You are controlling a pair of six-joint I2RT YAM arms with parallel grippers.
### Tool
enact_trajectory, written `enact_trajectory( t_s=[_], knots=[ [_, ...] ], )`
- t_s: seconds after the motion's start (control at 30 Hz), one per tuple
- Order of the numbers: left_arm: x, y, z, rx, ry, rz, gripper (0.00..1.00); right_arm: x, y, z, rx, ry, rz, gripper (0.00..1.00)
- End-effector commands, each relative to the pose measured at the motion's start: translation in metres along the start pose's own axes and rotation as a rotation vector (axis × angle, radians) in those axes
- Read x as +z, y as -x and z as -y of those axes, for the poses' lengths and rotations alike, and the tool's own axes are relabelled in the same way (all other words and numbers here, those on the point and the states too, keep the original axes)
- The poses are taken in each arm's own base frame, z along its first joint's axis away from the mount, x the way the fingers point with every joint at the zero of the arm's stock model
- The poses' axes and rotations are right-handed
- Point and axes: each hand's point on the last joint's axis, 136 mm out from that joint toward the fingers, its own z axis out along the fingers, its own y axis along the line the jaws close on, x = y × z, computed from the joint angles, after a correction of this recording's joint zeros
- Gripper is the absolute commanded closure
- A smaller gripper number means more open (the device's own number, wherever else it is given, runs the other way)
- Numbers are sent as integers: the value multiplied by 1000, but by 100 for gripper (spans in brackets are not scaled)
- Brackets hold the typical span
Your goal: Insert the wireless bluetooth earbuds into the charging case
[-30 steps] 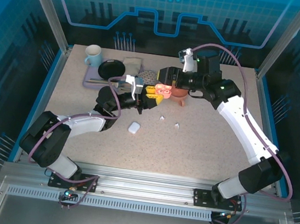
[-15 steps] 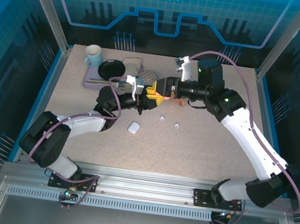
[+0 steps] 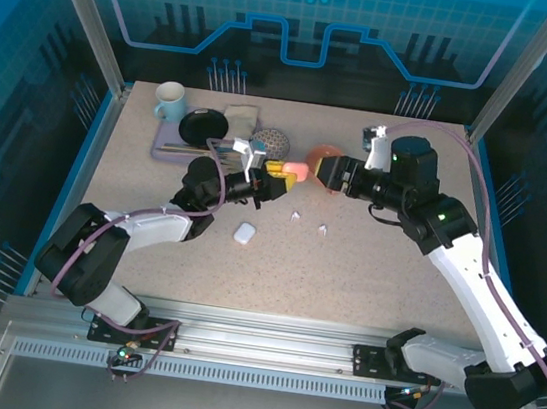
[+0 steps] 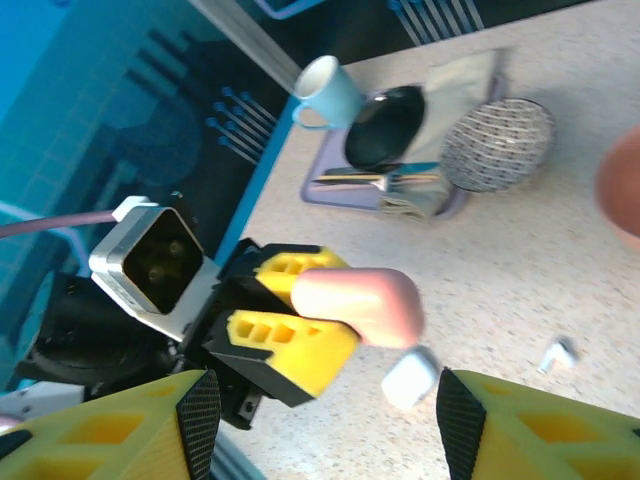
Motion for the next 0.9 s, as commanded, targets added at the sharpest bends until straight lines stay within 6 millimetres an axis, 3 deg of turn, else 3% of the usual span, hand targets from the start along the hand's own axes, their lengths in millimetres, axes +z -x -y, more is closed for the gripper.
enact_trajectory(
  t_s=[0.0, 0.33, 0.6, 0.87],
  knots=[
    [-6, -36, -32, -110, 157, -73, 100, 3, -9, 31, 59, -107, 10, 38],
    [-12, -133, -103, -431, 472, -345, 100, 16, -30, 60, 93, -181, -11, 38],
    [-28, -170, -154, -721, 677, -482, 100, 24, -37, 64, 92, -183, -27, 39],
    [-40, -191, -171, -823, 809, -617, 99, 25, -38, 60, 78, -174, -34, 39]
  ],
)
